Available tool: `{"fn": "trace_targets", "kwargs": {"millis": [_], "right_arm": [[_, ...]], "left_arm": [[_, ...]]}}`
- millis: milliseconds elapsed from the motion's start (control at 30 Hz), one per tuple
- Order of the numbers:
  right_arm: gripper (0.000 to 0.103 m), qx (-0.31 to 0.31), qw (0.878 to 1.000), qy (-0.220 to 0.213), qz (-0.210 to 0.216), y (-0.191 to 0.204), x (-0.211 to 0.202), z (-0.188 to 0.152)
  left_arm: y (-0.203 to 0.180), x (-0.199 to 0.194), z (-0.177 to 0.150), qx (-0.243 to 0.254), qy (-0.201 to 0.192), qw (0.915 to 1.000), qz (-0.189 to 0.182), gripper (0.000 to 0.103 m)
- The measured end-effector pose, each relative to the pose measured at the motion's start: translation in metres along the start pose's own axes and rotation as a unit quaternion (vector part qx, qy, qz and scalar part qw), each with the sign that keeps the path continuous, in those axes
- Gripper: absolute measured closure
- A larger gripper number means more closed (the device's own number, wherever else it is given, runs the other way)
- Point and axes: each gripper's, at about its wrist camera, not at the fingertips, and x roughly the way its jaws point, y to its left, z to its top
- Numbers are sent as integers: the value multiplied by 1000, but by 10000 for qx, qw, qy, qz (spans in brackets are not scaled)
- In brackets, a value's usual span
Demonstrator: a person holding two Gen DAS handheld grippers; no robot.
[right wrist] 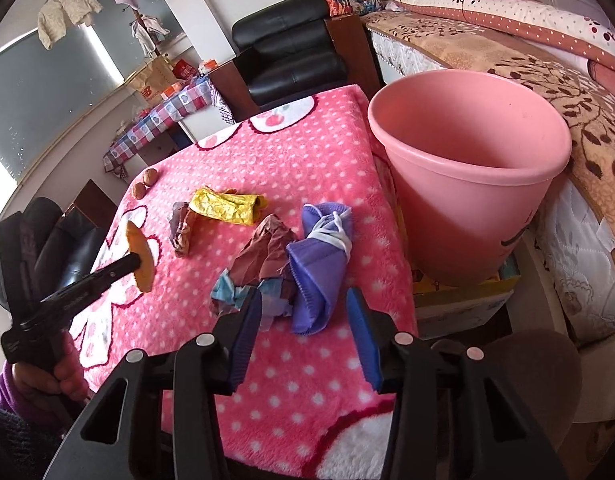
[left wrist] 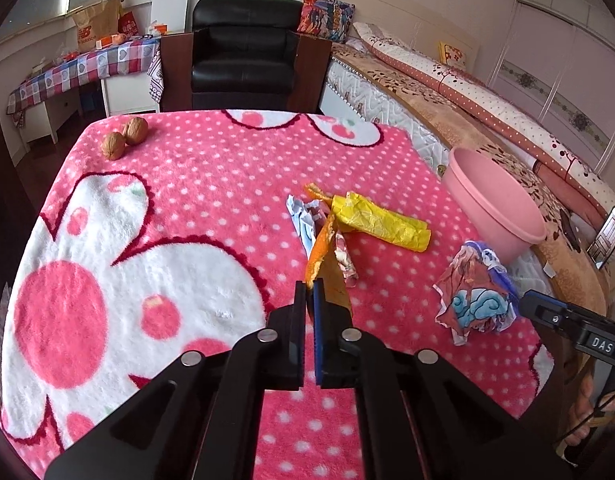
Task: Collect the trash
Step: 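Carry the orange peel and purple cloth over the pink bucket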
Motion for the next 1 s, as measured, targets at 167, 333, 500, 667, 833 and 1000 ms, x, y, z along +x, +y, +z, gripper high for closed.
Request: {"fn": "trace_targets", "kwargs": {"millis": [167, 333, 500, 667, 833, 1000], "right_arm": [[72, -23, 9999, 69, -100, -4, 12, 1], [85, -55, 9999, 101, -1, -2, 16, -3], [85, -141, 9994, -298, 133, -1, -3, 4], [85, -232, 9987, -401, 190, -1, -9, 14], [85, -180, 9980, -560, 239, -6, -15, 17], [85, 85, 9977, -659, 122, -29, -21, 29]], "left_arm": [[-8, -8, 8, 99, -171, 9997, -164, 101], [-22, -11, 12, 305, -293, 9985, -346, 101], [-37, -11, 19, 453, -376, 9972, -471, 101], [-54, -8, 32, 503, -487, 9956, -618, 101], [-69, -5, 41, 639, -545, 9939, -717, 101], [-85, 2, 49, 757, -549, 9924, -805, 101]]}}
